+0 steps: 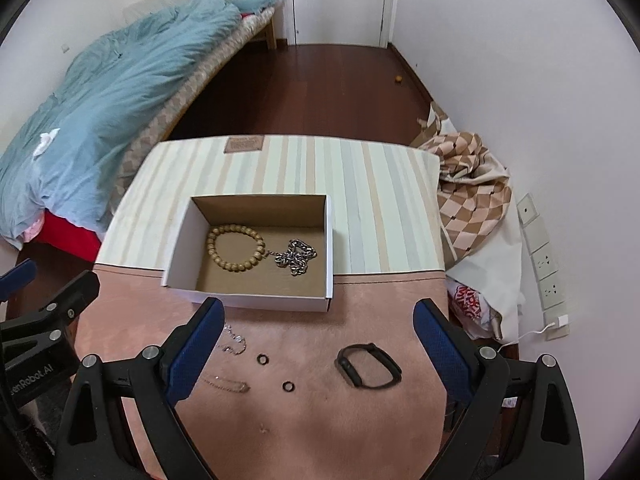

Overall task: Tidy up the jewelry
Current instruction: 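Lift both open tools up out of the white box, then grasp the black watch band with the right tool while the left tool grasps the silver pendant necklace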

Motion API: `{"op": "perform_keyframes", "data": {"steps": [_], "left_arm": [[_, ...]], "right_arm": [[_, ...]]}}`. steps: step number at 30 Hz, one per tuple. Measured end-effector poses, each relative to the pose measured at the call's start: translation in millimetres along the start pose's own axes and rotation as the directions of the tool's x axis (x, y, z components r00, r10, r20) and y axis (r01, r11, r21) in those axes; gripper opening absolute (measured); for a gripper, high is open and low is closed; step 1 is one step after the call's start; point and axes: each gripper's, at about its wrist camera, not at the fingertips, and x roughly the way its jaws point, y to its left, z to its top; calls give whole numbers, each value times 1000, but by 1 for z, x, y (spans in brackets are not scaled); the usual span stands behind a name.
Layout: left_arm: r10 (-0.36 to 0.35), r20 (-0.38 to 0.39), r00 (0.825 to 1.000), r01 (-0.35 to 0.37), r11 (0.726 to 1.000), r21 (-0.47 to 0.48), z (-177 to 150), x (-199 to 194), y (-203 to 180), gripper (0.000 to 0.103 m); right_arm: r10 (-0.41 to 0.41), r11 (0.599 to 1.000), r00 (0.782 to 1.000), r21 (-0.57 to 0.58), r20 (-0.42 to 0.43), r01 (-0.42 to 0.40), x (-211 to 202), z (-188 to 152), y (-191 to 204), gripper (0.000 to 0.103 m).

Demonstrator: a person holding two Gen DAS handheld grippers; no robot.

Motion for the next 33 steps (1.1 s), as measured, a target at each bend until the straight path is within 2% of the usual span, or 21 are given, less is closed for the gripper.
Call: {"op": "perform_keyframes", "data": {"steps": [10,21,27,31,33], "left_arm": [[2,40,999,-2,1000,1,-20,-43,7,102],[1,73,997,0,1000,-19,-32,-69,13,102],[60,105,993,-56,998,-42,-45,-56,16,102],[76,60,995,-72,995,-63,-59,-29,16,102],[81,12,997,-80,995,-66,-69,-5,14,102]], "right_arm": [[-6,1000,998,0,64,6,-53,-23,9,97],[47,999,994,18,100,-49,-84,-41,17,97],[58,992,995,108,83,-67,-65,-54,-5,97],[26,979,999,202,25,-31,-31,-69,-32,97],[32,962,999,270,-13,-28,-8,-79,-50,97]]}}
